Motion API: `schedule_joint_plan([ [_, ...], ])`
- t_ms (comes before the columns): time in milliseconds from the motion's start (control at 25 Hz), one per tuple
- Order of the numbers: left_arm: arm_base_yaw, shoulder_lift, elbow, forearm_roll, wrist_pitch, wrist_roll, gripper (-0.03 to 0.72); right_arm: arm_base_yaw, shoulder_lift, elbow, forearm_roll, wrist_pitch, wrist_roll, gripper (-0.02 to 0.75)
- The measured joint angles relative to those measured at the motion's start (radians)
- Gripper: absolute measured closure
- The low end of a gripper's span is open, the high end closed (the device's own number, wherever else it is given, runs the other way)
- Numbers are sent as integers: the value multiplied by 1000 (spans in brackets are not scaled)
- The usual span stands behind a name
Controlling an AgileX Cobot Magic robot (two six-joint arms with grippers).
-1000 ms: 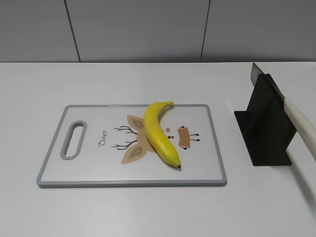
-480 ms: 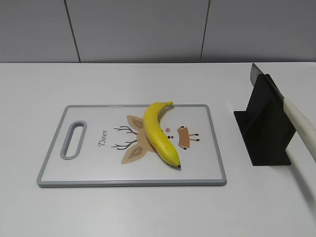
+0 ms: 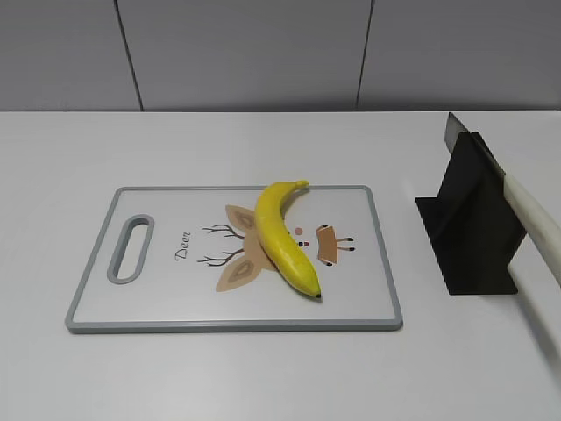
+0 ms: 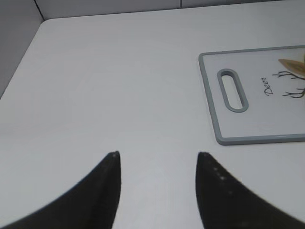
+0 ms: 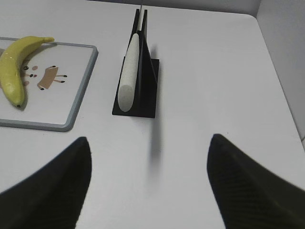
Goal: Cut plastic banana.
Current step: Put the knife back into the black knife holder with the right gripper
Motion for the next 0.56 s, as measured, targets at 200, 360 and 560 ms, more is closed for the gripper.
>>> schedule_joint_plan([
  [200, 0, 0, 0, 0, 0, 0, 225, 0, 0, 0, 0, 0, 0, 150],
  [360, 0, 0, 0, 0, 0, 0, 248, 0, 0, 0, 0, 0, 0, 150],
  [560, 0, 0, 0, 0, 0, 0, 260, 0, 0, 0, 0, 0, 0, 151],
])
